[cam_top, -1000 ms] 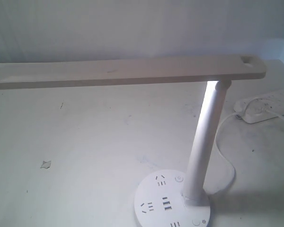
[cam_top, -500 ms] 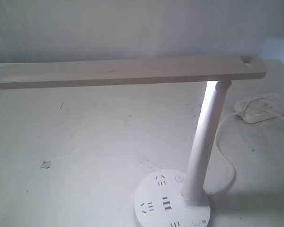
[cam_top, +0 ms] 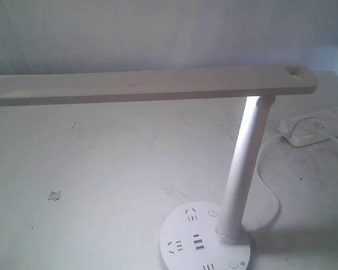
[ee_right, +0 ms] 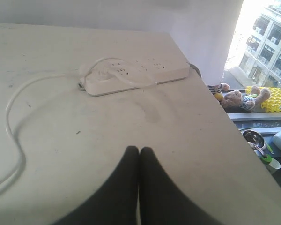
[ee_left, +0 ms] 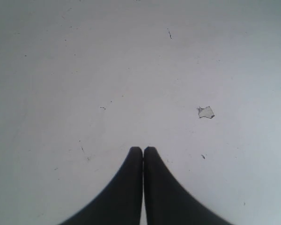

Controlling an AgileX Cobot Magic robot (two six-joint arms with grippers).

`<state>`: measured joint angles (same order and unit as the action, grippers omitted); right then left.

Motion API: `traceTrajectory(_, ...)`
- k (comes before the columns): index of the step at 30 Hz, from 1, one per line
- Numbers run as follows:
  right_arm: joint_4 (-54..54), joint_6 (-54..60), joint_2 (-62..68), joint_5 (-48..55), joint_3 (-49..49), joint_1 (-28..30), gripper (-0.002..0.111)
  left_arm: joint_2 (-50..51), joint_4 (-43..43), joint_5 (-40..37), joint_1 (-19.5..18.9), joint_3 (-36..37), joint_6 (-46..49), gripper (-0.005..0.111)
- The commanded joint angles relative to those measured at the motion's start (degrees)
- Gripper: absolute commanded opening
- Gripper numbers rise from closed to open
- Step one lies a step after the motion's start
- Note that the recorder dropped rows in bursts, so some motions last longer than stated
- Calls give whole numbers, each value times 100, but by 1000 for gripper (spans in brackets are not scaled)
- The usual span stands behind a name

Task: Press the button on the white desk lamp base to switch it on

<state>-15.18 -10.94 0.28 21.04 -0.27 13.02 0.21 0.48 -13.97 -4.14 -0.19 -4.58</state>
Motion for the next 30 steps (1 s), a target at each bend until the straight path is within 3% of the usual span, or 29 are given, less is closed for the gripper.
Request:
traceTrajectory(1, 12, 70, -28, -2, 27, 12, 0, -21, -18, -17, 31, 19, -17, 0)
traceTrajectory(30, 19, -38, -28, -12, 27, 12, 0, -21, -18, -17, 31, 19, -17, 0)
